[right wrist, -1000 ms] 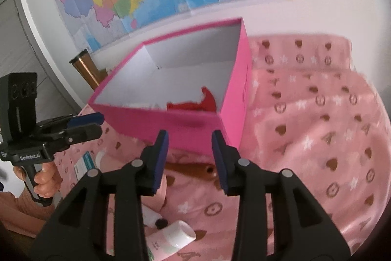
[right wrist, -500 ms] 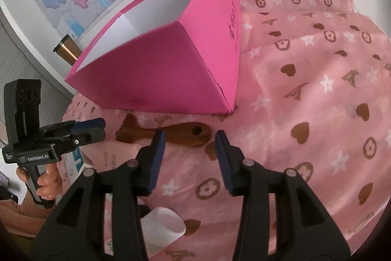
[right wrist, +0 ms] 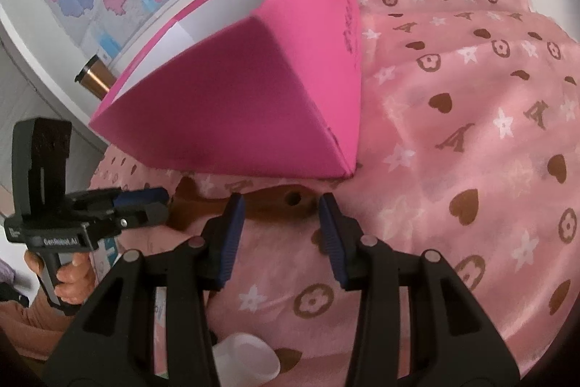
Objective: Organize rigid objects
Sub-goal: 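Move the right gripper to the brown wooden massager handle, then grasp the wooden massager handle with the right gripper and lift it toward the box, then lower the massager into the pink box and open the right gripper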
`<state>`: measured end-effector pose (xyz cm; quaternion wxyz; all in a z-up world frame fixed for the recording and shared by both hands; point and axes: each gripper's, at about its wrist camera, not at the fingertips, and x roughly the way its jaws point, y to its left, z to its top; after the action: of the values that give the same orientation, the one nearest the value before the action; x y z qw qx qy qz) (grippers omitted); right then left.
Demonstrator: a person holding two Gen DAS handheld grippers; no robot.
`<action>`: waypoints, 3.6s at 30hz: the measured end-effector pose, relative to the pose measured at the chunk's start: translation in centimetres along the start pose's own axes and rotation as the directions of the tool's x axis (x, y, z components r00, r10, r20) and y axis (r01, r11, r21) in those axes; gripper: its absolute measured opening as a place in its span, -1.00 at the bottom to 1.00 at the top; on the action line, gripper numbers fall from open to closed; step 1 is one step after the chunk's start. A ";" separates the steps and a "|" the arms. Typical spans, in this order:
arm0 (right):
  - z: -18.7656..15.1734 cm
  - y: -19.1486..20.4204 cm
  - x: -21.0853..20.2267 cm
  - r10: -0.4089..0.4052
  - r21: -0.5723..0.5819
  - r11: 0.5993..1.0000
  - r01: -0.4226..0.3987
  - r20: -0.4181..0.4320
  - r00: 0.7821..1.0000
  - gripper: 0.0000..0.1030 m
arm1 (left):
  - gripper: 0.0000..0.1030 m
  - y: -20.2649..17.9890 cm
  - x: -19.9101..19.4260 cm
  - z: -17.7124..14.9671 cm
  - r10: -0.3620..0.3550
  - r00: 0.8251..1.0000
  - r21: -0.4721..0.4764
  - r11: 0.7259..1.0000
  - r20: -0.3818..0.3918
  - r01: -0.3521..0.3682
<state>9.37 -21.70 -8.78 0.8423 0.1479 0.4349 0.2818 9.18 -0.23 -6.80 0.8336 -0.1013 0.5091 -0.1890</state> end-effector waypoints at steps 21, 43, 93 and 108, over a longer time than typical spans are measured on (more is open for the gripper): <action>0.0 0.3 -1.5 0.215 0.029 0.975 -0.219 0.104 0.971 0.01 | -0.05 -0.3 0.4 0.0 -0.022 1.000 0.026 0.999 -0.003 0.022; 1.1 2.0 -2.2 0.233 0.032 0.971 -0.238 0.108 0.966 -0.55 | 0.00 -1.3 0.4 -0.2 0.005 1.000 0.037 0.999 0.004 -0.005; 10.8 2.6 -6.9 0.428 0.026 0.896 -0.444 0.220 0.877 -0.61 | -0.24 -4.9 -4.2 8.9 0.127 0.973 0.142 0.977 0.194 -0.156; 9.7 1.0 -6.1 0.059 0.017 0.998 -0.065 0.231 0.971 -0.07 | -0.24 -5.1 -4.4 7.1 0.174 0.958 0.190 0.957 0.228 -0.219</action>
<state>14.12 -24.66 1.30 0.8760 0.2033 0.3330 0.2836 12.58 -3.21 1.91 0.9031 0.0207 0.4032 -0.1466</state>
